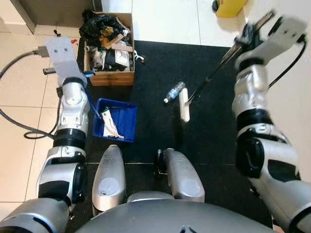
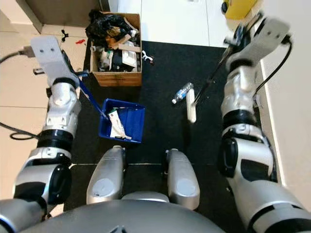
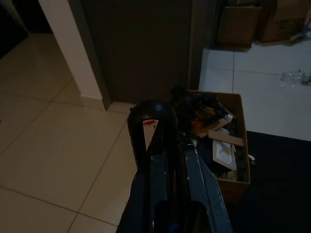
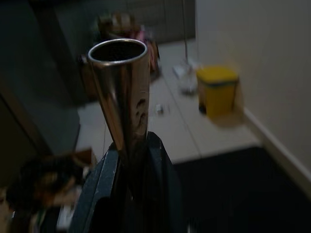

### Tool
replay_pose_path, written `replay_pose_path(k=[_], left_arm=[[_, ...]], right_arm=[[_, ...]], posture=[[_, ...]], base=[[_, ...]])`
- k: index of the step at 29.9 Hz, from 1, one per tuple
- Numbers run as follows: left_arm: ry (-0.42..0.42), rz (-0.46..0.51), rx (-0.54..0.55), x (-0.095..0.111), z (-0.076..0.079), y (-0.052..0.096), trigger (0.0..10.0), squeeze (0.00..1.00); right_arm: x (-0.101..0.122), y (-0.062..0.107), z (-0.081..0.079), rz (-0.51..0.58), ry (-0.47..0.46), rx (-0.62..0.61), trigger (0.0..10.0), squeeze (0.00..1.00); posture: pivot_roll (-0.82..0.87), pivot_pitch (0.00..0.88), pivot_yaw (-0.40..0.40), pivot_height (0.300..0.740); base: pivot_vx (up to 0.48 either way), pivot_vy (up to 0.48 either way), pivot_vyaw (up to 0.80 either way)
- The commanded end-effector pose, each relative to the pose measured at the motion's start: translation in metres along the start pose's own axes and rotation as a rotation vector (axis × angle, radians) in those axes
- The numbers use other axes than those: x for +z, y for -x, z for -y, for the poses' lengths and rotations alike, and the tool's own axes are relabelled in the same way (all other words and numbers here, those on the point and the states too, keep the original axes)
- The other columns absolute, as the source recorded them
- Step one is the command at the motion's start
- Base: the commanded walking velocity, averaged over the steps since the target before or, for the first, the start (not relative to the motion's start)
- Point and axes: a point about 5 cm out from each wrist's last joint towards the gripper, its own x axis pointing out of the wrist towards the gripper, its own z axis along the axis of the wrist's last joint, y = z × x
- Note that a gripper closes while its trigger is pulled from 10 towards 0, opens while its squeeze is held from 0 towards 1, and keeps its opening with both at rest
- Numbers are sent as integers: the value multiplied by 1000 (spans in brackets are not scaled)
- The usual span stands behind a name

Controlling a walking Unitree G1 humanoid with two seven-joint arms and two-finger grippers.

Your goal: Sweep floor

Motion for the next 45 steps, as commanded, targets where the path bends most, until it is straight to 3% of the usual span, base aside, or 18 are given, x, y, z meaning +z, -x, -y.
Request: replay_pose_path(k=[1,2,3,10,11,20,22,30,35,39,45], left_arm=[[-50,-48,-37,-15,2,7,10000,667],[-50,-48,-37,-15,2,7,10000,667],[-60,-46,-40,-16,1,7,10000,1000],[-75,-31,-28,-20,-5,6,10000,1000],[-97,-13,-13,-16,-10,2,10000,0],[-138,37,-26,-7,-16,-4,10000,0],[-155,82,-48,4,-19,-9,10000,0],[-157,99,-53,11,-27,-15,10000,0],[-114,65,-86,8,-26,-18,10000,0],[-14,13,-61,7,-30,-25,10000,0],[0,-4,-53,2,-29,-24,10000,0]], right_arm=[[3,0,6,15,-6,-25,10000,0],[3,0,6,15,-6,-25,10000,0],[3,0,6,12,-5,-24,10000,0],[6,-2,7,18,1,-22,10000,0],[6,-3,7,20,5,-18,10000,0],[7,-3,6,21,6,-16,10000,0],[7,-3,6,22,6,-15,10000,0],[6,-3,5,23,5,-16,10000,0],[6,-3,5,24,4,-16,10000,0],[12,-4,5,45,28,-1,10000,0],[17,-4,12,57,43,-6,10000,0]], posture=[[155,47,-84,740],[155,47,-84,740],[155,46,-84,740],[151,42,-88,740],[151,40,-92,740],[151,40,-92,740],[152,41,-90,740],[153,50,-87,740],[152,52,-88,740],[128,69,-93,740],[113,86,-102,740]], base=[[0,0,0],[0,0,0],[0,0,0],[0,0,0],[0,0,0],[0,0,0],[0,0,0],[0,0,0],[0,0,0],[0,0,0],[0,0,0]])
